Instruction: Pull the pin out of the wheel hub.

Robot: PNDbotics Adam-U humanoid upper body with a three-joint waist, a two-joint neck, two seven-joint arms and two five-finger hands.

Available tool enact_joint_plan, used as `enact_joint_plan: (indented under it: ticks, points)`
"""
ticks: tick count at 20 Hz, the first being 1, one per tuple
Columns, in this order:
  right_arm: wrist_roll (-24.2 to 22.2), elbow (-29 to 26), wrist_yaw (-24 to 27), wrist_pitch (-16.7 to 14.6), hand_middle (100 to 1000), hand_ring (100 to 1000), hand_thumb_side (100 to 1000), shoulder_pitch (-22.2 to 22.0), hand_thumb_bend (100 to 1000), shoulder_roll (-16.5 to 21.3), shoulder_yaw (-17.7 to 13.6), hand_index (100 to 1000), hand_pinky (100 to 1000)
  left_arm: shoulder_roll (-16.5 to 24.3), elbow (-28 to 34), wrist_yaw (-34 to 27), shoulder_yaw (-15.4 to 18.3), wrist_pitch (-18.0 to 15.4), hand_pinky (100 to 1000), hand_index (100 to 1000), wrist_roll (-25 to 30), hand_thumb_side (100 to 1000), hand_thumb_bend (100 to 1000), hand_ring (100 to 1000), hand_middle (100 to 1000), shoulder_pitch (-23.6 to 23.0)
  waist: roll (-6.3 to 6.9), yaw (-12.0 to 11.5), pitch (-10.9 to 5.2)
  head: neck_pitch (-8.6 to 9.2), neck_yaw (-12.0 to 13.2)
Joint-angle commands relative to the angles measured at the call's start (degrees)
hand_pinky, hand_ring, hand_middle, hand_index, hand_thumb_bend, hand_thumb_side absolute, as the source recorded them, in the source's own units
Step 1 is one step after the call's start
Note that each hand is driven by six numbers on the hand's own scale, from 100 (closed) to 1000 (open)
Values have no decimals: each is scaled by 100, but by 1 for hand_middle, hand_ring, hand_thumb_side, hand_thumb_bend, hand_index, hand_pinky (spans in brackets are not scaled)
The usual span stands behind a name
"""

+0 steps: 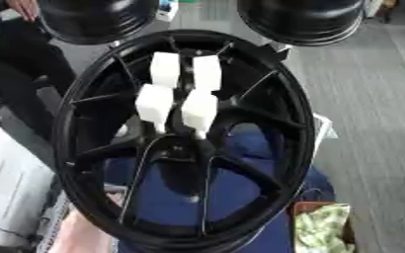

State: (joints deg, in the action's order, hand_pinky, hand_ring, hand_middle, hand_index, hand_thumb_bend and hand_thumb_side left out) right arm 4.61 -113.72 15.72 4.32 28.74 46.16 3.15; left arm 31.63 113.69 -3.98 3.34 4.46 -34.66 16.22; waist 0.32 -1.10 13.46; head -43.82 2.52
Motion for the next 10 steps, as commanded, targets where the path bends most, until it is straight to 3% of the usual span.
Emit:
enact_joint_plan:
  ticks: [1, 6, 9, 10]
  points:
    - [-71, -87, -87, 12, 839, 797, 523, 101, 100, 120, -82, 903, 918, 79, 90, 3, 55, 2, 653, 785, 31, 781, 437, 847, 752, 63, 60, 3, -7, -30, 67]
    - [-401, -87, -183, 198, 836, 795, 527, 270, 100, 255, 23, 898, 914, 98, 90, 13, 39, 17, 653, 785, 66, 779, 439, 847, 751, 67, 56, -12, -21, -30, 101]
    - [-959, -87, -427, 545, 837, 800, 454, 585, 100, 550, 212, 900, 910, 122, 90, 23, 24, 31, 653, 784, 104, 778, 440, 847, 751, 66, 49, -23, -33, -30, 108]
    - [-1231, -71, -563, 697, 841, 812, 364, 744, 100, 724, 333, 902, 906, 134, 90, 25, 16, 34, 653, 785, 117, 777, 441, 847, 751, 68, 39, -31, -40, -30, 97]
